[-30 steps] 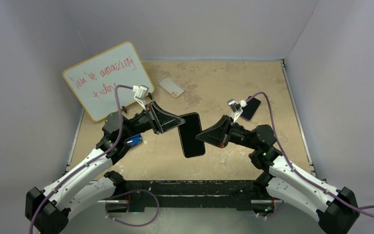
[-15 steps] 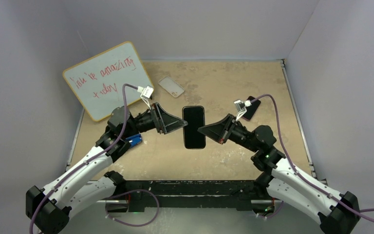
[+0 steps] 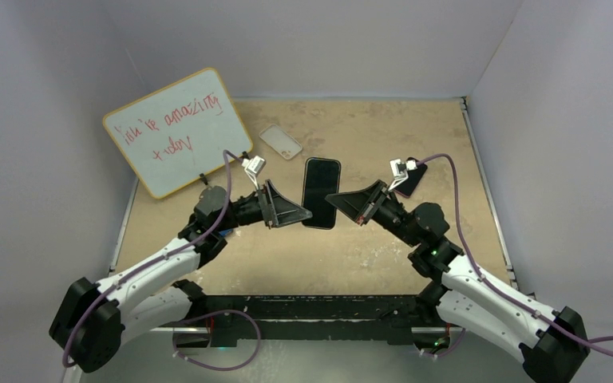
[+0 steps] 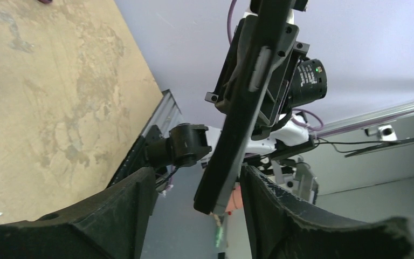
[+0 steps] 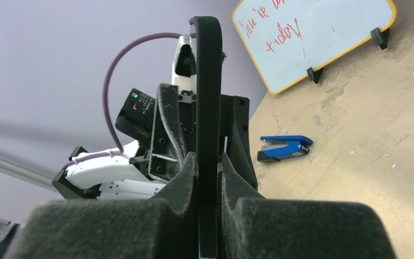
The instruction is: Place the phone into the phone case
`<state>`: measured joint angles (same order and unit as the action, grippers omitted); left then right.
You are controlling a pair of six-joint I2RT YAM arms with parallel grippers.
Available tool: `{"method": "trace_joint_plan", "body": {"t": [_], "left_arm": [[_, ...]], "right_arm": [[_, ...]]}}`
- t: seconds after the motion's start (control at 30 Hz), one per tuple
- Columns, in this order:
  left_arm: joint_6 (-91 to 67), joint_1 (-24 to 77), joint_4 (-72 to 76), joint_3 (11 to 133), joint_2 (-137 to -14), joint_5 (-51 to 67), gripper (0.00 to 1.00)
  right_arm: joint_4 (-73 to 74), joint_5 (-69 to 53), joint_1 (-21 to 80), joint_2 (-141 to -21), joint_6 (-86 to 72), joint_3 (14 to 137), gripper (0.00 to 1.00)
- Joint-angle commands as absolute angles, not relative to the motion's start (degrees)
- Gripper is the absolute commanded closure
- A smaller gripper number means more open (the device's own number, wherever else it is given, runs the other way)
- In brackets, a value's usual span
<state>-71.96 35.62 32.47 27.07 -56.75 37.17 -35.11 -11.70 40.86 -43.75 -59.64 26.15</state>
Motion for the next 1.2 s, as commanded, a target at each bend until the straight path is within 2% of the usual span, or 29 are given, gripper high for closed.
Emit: {"method": "trace_joint_plan", "body": {"t": [0.0, 0.07, 0.1, 0.17, 0.2, 0.47, 0.5, 0.57, 0.6, 0.63, 0.67, 0.77, 0.97, 1.17], "left_arm": [[-78.1, 35.4, 45.6, 26.6, -57.9, 40.0, 0.45], [-77.7, 35.3, 43.6, 26.7, -57.3, 39.3, 0.55], [-77.0, 35.4, 41.6, 27.1, -57.1, 39.0, 0.64], [-73.5, 35.4, 30.6, 29.2, -56.7, 37.7, 0.92], [-71.5, 35.4, 24.5, 30.4, -56.5, 36.4, 1.00], [-62.9, 35.4, 7.7, 33.8, -56.7, 32.5, 0.99], [-62.4, 35.4, 7.4, 34.0, -56.3, 32.6, 0.91], [-62.9, 35.4, 9.4, 33.4, -54.7, 32.9, 0.66], [-63.5, 35.4, 10.6, 33.0, -53.6, 32.8, 0.57], [-63.9, 35.4, 11.6, 32.6, -52.6, 32.3, 0.50], [-64.2, 35.4, 12.0, 32.5, -51.8, 31.7, 0.48], [-64.6, 35.4, 12.9, 32.4, -51.5, 30.8, 0.45], [-66.3, 35.4, 19.7, 32.4, -57.1, 37.1, 0.46], [-64.2, 35.4, 19.4, 34.7, -62.1, 40.8, 0.46]], "right_arm": [[-42.9, -8.2, 40.9, -42.5, -61.2, 28.1, 1.00], [-42.2, -6.9, 40.8, -42.2, -62.3, 27.4, 1.00], [-42.2, -6.3, 40.9, -42.0, -62.7, 27.0, 1.00], [-40.9, -5.9, 40.8, -41.9, -62.8, 26.7, 1.00], [-40.1, -5.8, 40.8, -42.0, -62.5, 26.7, 1.00], [-35.2, -6.9, 40.8, -42.1, -60.8, 24.0, 1.00], [-34.3, -6.9, 40.8, -41.4, -60.4, 23.9, 1.00], [-33.9, -7.5, 40.9, -40.0, -60.7, 23.4, 1.00], [-33.8, -8.5, 40.8, -39.5, -61.4, 23.0, 1.00], [-33.9, -9.4, 40.8, -38.9, -62.2, 22.6, 1.00], [-34.1, -10.4, 40.9, -38.2, -62.4, 22.2, 1.00], [-33.2, -10.7, 40.8, -35.4, -63.8, 20.6, 1.00], [-34.1, -6.9, 40.9, -30.7, -67.4, 15.9, 1.00], [-35.9, -3.9, 40.9, -31.7, -67.9, 15.5, 1.00]]}}
